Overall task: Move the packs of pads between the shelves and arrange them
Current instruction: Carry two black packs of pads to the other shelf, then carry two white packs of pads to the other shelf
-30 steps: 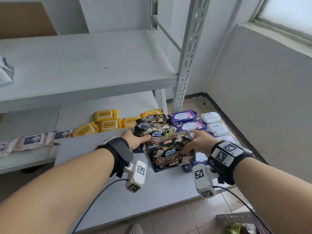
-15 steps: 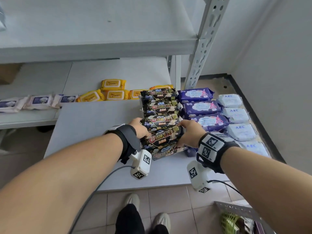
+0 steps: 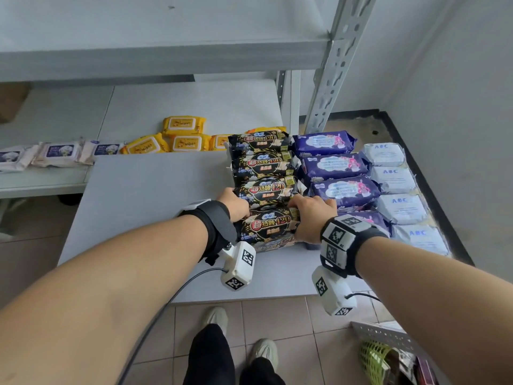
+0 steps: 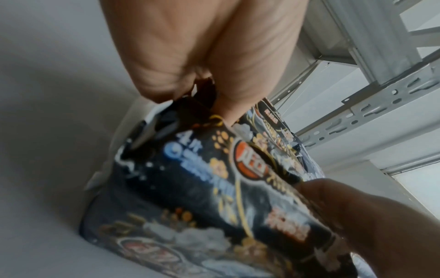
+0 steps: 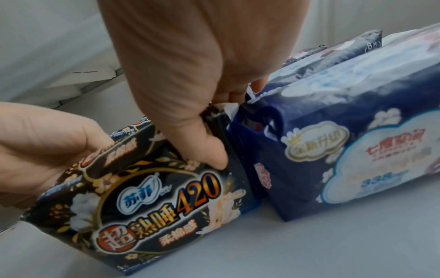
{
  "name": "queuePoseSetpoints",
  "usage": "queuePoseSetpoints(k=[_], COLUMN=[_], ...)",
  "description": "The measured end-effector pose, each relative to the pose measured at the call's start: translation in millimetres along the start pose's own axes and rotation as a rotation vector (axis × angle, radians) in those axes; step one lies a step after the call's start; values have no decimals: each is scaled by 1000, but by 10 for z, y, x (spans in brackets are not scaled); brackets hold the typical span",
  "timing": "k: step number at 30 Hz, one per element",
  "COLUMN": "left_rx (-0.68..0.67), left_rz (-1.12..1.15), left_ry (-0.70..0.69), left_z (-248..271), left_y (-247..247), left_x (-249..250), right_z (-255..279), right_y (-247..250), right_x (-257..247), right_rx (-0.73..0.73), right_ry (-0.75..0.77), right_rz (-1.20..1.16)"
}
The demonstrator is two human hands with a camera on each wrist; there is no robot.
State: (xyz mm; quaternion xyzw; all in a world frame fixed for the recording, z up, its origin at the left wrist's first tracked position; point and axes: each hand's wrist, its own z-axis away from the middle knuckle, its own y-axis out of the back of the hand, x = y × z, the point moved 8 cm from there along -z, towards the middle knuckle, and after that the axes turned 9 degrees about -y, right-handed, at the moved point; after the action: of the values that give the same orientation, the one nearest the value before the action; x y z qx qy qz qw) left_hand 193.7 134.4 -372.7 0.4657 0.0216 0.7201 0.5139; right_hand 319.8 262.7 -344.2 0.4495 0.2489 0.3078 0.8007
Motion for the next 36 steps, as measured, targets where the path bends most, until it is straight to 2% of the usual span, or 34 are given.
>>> queuePoseSetpoints(k=[7,10,13,16,22,27,29,36], left_rx=[-8,11,36,125,320,549,581,729], left_rz=[34,9,40,154,386,425,430,460], left_ry=[31,-4,-65,-124,-262,-367,-392,-420], left_z=[116,198,288,421,869,1384,1486,1902], left_y=[102,271,486,795,1697,2815,3060,4488], left_x=[4,82,204,327,502,513,523,-48], right_z=[70,120,165,231,451,676,701,862], right_y=[67,222,504,833,1613,2148,2249,2562], right_x=[11,-41,-188,-381,-1007,-1886,-2062,-3501], right_rx=[-129,-187,-128,-40,106,114,113,144], right_ry=[-52,-57,1,45,188,346,364,472], right_rz=[-80,-246,-313,-367,-562,-724,-769,-876])
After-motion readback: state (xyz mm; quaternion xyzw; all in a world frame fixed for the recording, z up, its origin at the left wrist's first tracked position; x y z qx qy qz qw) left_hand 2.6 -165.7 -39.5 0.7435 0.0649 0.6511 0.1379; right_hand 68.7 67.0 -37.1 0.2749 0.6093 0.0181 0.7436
